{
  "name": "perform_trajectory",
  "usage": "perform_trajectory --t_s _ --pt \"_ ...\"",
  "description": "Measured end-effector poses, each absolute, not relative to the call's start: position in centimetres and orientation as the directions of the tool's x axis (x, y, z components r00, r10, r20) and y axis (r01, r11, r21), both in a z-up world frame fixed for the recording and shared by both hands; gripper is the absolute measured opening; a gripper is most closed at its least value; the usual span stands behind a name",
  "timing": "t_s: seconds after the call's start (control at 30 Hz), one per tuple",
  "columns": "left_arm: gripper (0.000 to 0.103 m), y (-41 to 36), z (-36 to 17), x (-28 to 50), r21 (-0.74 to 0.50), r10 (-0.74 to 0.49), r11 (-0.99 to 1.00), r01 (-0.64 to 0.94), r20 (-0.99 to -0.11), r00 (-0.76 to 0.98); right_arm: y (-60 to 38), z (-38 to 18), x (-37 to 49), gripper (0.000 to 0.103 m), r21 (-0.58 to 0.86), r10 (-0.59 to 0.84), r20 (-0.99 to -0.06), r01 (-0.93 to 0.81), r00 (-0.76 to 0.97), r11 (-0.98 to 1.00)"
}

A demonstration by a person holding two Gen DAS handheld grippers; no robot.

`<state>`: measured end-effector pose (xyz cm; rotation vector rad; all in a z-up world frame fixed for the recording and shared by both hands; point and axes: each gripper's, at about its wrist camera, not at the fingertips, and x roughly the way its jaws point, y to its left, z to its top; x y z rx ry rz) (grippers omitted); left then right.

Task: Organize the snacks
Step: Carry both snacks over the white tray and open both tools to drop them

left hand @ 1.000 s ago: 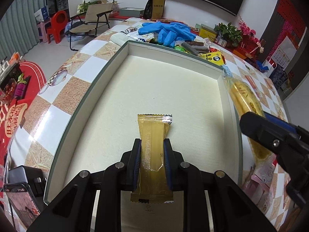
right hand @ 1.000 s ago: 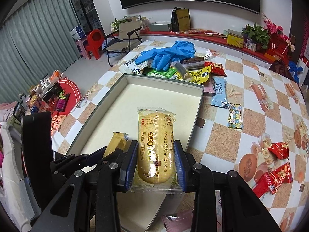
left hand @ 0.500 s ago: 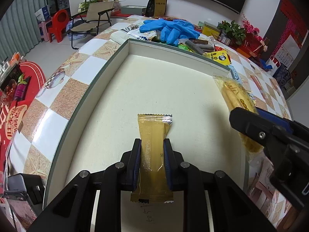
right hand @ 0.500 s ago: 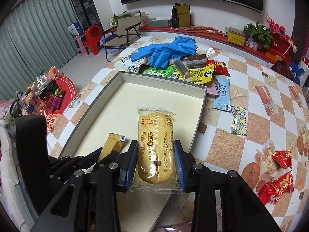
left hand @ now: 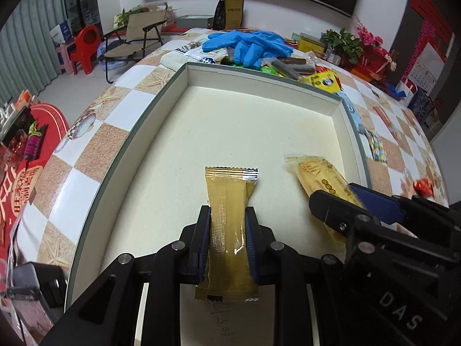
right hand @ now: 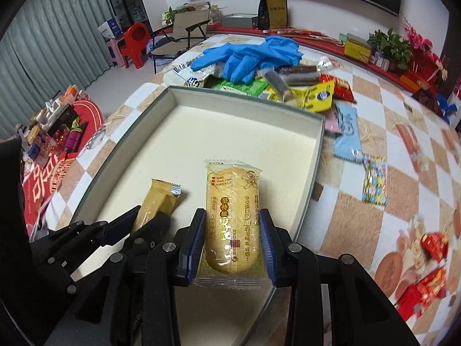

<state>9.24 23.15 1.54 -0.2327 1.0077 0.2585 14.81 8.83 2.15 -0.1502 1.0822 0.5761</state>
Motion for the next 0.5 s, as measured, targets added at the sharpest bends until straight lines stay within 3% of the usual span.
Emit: perform_trajectory --t_s 0.33,0.43,0.5 --pt "0.026 21.4 1.8 4.1 -0.125 0.024 0.961 -0.245 -0.850 0.526 5.0 1.2 9.9 0.038 0.270 0.447 -0.836 -0.470 0.318 0.840" --pt "0.026 22.0 2.7 4.0 -0.186 -0.016 0.949 -0.255 -0.836 0.549 4.2 1.5 8.8 0.038 0.302 0.470 -0.828 -0.462 0.307 0.834" --pt "0.026 22.0 4.1 5.1 -0.163 0.006 0.954 -0.252 -0.830 0.558 4.3 2.4 9.1 0.038 0.290 0.468 -0.818 -0.462 0.335 0.838"
